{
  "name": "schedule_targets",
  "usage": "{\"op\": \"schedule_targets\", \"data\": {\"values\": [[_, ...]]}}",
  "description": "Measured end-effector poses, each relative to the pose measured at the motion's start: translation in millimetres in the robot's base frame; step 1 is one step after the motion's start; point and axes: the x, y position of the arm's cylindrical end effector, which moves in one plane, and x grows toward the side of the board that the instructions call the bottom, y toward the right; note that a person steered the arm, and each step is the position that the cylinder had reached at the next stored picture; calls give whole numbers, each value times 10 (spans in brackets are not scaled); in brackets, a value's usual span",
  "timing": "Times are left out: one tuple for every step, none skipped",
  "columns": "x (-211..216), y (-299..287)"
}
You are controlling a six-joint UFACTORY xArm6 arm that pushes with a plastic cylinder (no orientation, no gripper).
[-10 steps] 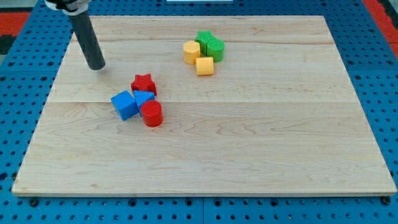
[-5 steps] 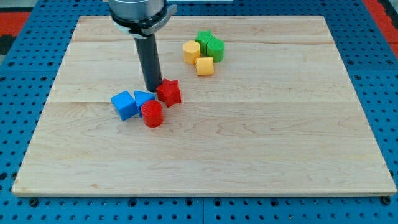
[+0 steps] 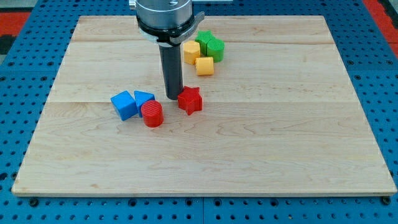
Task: Move the red star to the right side of the red circle
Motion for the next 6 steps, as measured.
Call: {"op": "schedule_targets", "data": {"values": [[0,38],[0,51],[0,53],[0,61],[0,20],[1,-53]]}}
